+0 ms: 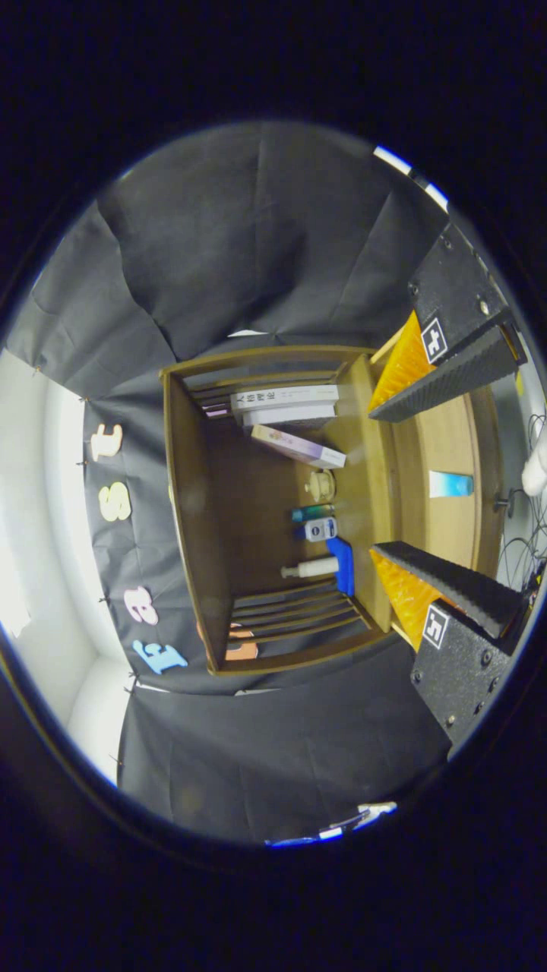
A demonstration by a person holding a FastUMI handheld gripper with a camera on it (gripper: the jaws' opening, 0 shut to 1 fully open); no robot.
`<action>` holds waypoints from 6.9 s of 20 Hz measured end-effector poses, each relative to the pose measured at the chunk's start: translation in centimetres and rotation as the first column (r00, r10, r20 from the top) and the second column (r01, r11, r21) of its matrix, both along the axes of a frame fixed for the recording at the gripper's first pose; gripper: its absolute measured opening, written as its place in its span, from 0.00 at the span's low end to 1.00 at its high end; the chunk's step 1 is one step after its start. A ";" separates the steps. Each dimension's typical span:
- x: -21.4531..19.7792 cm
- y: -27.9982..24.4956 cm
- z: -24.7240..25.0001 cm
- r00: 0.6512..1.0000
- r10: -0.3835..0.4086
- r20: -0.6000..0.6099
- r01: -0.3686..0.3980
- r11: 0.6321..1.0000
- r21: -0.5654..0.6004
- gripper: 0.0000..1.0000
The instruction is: Pull open the drawer, take out the items inside it, and place them on the countertop above the cabinet.
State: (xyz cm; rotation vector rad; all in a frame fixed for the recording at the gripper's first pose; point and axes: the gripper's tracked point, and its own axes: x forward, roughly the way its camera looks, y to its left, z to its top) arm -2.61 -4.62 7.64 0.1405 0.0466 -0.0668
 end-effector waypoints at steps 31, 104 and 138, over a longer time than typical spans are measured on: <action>15.6 2.7 -24.9 0.383 0.046 -0.923 -0.050 0.998 0.029 0.99; 28.0 3.3 -10.9 0.572 0.029 -0.819 0.014 0.999 0.045 0.60; 1.9 8.3 1.2 0.988 0.147 -0.053 -0.149 0.988 -0.046 0.98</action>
